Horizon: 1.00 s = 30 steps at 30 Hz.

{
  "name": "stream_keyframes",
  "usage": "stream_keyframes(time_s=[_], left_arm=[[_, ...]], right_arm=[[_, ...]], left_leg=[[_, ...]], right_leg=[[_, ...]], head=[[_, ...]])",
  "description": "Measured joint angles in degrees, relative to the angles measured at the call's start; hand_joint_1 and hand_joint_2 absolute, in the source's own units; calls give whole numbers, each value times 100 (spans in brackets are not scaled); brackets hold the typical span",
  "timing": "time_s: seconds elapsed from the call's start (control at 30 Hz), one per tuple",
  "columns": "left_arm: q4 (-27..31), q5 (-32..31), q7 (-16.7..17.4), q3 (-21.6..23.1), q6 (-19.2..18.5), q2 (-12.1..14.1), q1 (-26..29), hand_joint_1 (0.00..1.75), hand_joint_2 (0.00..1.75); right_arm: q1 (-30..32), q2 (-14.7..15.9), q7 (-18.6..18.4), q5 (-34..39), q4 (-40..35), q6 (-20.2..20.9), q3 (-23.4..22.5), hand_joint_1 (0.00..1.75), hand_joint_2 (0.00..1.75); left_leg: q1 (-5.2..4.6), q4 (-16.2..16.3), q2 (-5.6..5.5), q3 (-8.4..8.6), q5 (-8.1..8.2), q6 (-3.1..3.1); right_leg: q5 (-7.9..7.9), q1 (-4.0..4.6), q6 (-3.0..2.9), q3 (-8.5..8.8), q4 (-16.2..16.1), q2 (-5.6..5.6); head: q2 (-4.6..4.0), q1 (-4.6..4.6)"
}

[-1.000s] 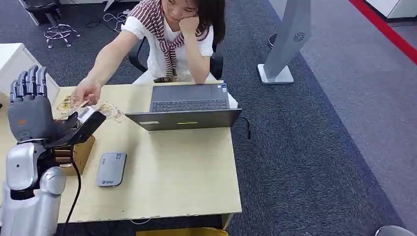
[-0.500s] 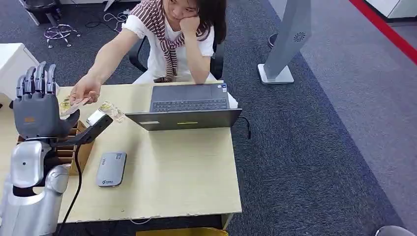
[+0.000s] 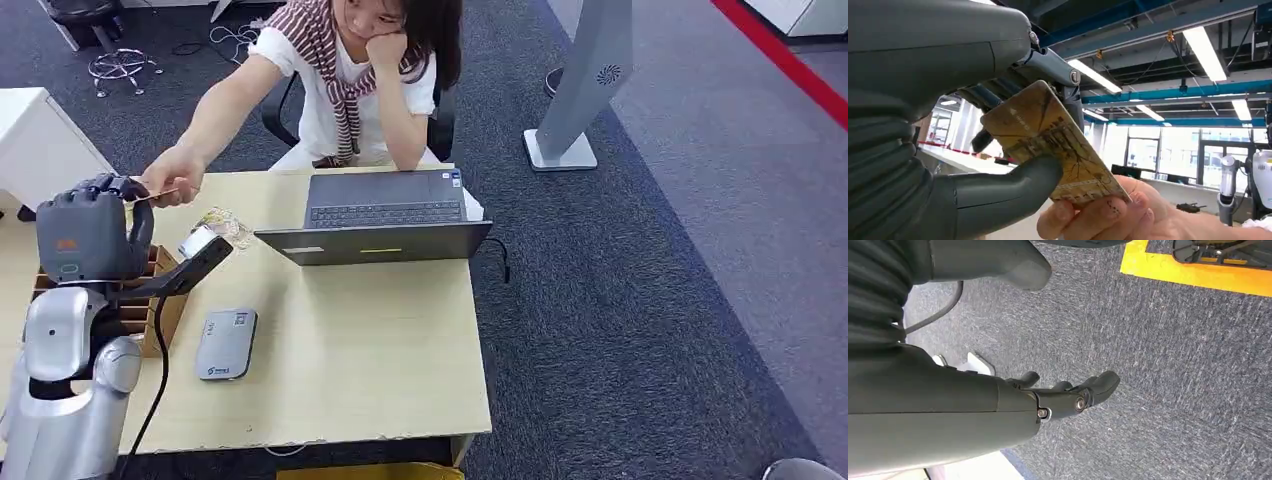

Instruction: Pass the card to the sensor for recognition and then transmit it.

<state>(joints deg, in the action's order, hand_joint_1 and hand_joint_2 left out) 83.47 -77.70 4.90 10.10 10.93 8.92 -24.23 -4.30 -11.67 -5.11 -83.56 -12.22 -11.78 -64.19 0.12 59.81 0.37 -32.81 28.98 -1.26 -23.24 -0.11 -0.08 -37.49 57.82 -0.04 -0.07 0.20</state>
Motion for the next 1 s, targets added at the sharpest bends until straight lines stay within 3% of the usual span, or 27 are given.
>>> stream_keyframes(time_s=[0.5,0.77,1.0], left_arm=[[-59,173,-162,44,0,-2,31,175,175],[168,348,-512,90,575,-20,942,175,175],[262,365,-525,107,627,-37,1246,175,175]], right_arm=[[2,0,4,24,2,-15,2,0,175],[10,0,7,122,11,-72,2,0,175],[11,0,7,122,15,-72,2,0,175]], left_leg=[[0,0,0,0,-1,2],[0,-1,4,0,1,4],[0,-1,1,-4,0,4]], right_leg=[[2,-1,-4,1,2,0],[0,-2,-4,-3,1,4],[1,-2,-3,-4,1,2]], head=[[0,0],[0,-2],[0,0]])
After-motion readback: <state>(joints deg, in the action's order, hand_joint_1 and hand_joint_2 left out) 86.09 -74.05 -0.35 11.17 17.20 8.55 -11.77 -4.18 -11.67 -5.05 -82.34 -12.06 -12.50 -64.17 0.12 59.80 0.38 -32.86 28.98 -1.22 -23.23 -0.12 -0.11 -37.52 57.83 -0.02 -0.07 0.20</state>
